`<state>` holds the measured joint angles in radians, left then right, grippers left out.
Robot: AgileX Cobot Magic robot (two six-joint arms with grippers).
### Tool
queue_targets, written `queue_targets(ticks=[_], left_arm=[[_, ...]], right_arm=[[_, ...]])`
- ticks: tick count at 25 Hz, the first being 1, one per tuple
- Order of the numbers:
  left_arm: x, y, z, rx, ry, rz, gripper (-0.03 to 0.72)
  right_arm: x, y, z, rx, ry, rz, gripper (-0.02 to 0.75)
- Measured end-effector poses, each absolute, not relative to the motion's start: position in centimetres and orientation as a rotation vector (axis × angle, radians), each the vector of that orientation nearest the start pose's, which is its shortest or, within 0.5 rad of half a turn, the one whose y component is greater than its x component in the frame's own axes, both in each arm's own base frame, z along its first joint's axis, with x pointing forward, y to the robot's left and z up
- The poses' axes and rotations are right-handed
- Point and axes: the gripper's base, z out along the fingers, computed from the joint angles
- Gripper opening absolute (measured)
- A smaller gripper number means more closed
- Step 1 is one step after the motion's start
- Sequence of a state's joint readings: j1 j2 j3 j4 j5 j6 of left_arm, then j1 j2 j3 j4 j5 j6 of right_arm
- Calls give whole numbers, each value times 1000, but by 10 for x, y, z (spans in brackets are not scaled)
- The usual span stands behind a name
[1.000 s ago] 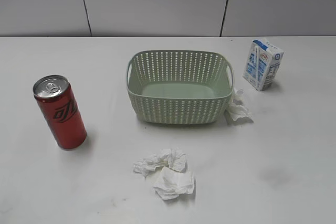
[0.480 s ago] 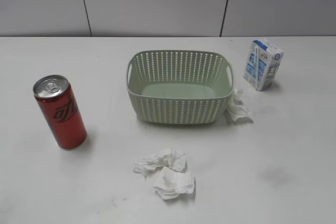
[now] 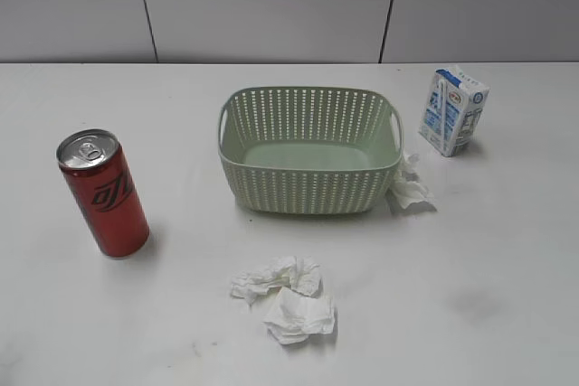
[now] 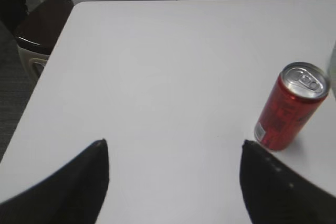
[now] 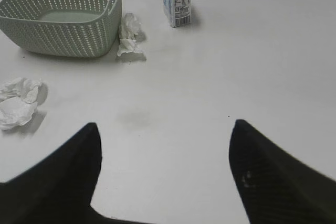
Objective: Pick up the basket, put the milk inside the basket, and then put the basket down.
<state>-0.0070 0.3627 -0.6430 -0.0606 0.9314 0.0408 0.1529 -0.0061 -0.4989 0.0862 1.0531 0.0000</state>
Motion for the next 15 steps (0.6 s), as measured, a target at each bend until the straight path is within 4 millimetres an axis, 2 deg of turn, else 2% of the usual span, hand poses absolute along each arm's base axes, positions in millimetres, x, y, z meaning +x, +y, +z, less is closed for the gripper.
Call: queue_targets(ticks=[9,15], left_arm=[[116,-10,350,67,2208,-91,592],[163,-29,371,204,2244,-131,592]], right_arm=[[-6,6,278,-159,2028,195,572],[-6,5,278,-159,2028,193,572]])
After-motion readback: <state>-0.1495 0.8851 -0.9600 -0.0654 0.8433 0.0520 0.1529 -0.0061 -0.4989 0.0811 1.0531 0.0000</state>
